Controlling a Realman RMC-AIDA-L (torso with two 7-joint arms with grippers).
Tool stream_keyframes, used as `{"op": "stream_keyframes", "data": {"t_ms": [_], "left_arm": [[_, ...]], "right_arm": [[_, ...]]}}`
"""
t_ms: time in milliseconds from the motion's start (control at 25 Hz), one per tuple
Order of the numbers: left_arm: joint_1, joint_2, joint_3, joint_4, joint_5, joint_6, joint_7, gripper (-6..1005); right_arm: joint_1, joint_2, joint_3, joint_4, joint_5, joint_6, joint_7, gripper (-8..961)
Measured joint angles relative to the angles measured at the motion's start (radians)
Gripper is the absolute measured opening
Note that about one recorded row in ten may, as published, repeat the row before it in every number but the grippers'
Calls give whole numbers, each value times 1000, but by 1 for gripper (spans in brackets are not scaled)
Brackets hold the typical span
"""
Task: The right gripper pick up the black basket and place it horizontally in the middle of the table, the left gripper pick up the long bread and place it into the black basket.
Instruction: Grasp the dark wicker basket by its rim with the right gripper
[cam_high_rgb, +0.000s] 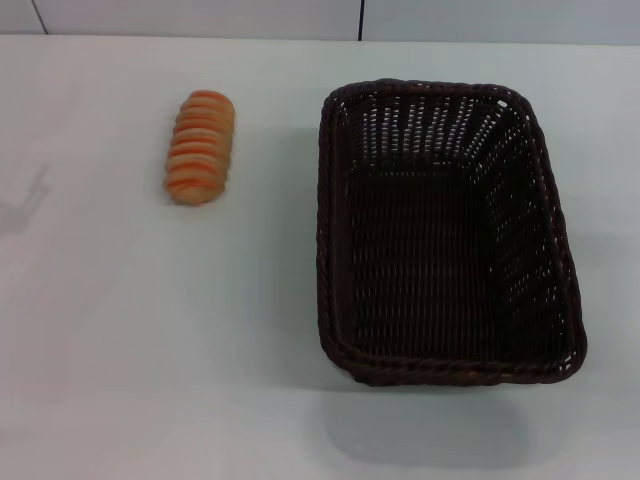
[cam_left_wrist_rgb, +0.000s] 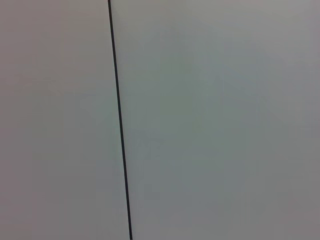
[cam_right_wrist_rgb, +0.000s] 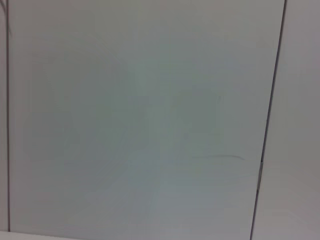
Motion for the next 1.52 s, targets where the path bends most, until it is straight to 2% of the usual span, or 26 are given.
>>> {"op": "stream_keyframes", "data": {"t_ms": [760, 1080, 1280, 1520], "left_arm": [[13, 0, 0, 4, -1, 12, -4, 740], [12, 0, -3, 7, -1, 9, -4, 740], [10, 1, -3, 15, -1, 7, -4, 740], [10, 1, -3, 18, -1, 6, -4, 739]], "right_arm": [[-6, 0, -5, 14, -4, -4, 0, 802], [-52, -2, 3, 77, -14, -32, 42, 802], [-91, -4, -6, 150, -142, -131, 122, 802], [-103, -5, 29, 190, -349, -172, 387, 802]]}}
